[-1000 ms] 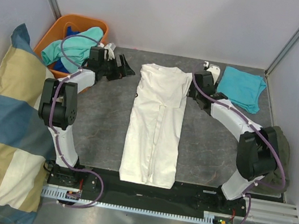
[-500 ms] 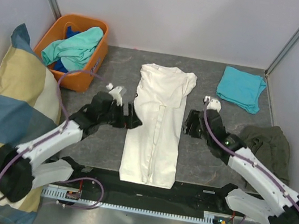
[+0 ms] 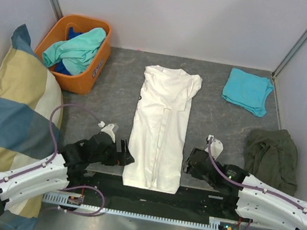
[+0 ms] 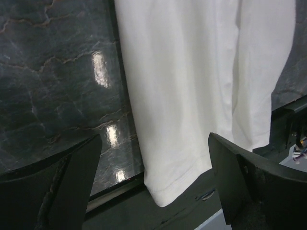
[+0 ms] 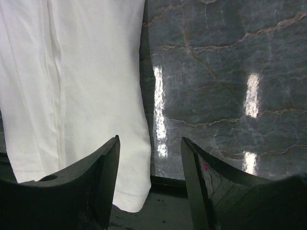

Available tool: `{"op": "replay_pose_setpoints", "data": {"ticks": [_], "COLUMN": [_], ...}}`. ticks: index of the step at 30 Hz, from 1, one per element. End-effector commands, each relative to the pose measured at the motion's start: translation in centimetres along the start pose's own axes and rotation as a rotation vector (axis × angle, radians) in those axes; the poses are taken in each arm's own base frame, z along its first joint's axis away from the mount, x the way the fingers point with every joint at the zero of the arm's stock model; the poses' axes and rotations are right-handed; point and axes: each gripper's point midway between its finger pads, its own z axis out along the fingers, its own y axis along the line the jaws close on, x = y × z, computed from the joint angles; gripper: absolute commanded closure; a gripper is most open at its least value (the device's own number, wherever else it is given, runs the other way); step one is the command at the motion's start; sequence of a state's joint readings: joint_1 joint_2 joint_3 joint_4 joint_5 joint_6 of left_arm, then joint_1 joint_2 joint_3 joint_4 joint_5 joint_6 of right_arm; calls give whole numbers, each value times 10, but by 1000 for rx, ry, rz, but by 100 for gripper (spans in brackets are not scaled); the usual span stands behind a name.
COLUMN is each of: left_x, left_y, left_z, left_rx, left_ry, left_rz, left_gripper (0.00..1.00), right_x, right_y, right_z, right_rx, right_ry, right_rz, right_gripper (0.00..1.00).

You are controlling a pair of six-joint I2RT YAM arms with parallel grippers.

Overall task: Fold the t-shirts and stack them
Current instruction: Fold the tshirt

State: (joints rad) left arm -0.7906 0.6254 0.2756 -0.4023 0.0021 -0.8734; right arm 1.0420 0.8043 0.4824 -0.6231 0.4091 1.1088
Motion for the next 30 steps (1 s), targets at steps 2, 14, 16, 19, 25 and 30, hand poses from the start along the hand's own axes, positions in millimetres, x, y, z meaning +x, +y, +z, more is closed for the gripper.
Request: {"op": "replay_pose_setpoints", "data": {"ticks": [2, 14, 16, 19, 25, 30], "left_x": [19, 61, 71, 87, 108, 102], "left_y": [15, 6, 5, 7, 12, 12], "left_z": [3, -9, -10, -12, -17, -15], "left_rx": [-53, -42, -49, -79, -140, -169], "left_ry": [7, 138, 162, 207, 229, 193], "left_rz": [-92, -67, -47, -15, 28, 27], "left_gripper": [0, 0, 2, 4, 4, 9], "right_x": [21, 69, 70, 73, 76, 76], "right_y": [5, 19, 18, 14, 9, 12], "right_z": [-4, -12, -14, -14, -17, -16], "right_rx": [19, 5, 8, 5, 0, 5], "right_ry": [-3, 35, 33, 37, 36, 28], "right_rz": [105, 75, 82, 95, 101, 80], "right_gripper": [39, 40, 40, 40, 40, 61]}}
